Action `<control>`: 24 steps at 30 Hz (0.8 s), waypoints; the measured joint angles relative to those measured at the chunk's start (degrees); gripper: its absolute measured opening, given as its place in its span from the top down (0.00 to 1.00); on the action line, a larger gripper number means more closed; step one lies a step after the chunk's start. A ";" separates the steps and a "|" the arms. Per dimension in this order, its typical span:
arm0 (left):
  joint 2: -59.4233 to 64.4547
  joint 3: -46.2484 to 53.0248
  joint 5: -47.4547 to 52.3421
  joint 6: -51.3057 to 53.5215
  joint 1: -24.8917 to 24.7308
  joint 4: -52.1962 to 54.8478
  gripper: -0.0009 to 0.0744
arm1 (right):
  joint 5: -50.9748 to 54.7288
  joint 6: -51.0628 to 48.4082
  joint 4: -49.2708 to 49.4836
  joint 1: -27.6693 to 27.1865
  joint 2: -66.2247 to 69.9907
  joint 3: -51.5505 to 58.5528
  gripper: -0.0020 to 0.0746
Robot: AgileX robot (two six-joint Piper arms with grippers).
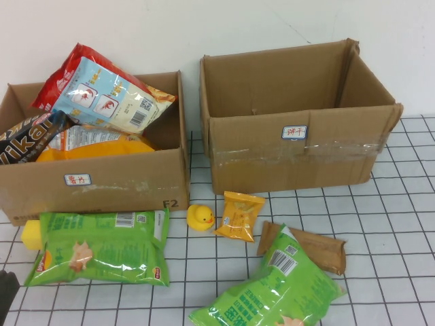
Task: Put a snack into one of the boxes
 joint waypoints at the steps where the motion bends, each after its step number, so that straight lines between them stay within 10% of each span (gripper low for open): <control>1: 0.00 0.00 0.10 0.00 0.00 0.00 0.99 | 2.77 -0.23 0.00 0.00 -1.10 0.81 0.97; 24: 0.00 0.00 6.81 0.00 0.00 0.13 0.99 | -4.96 -18.03 15.93 -2.31 -35.54 31.73 0.97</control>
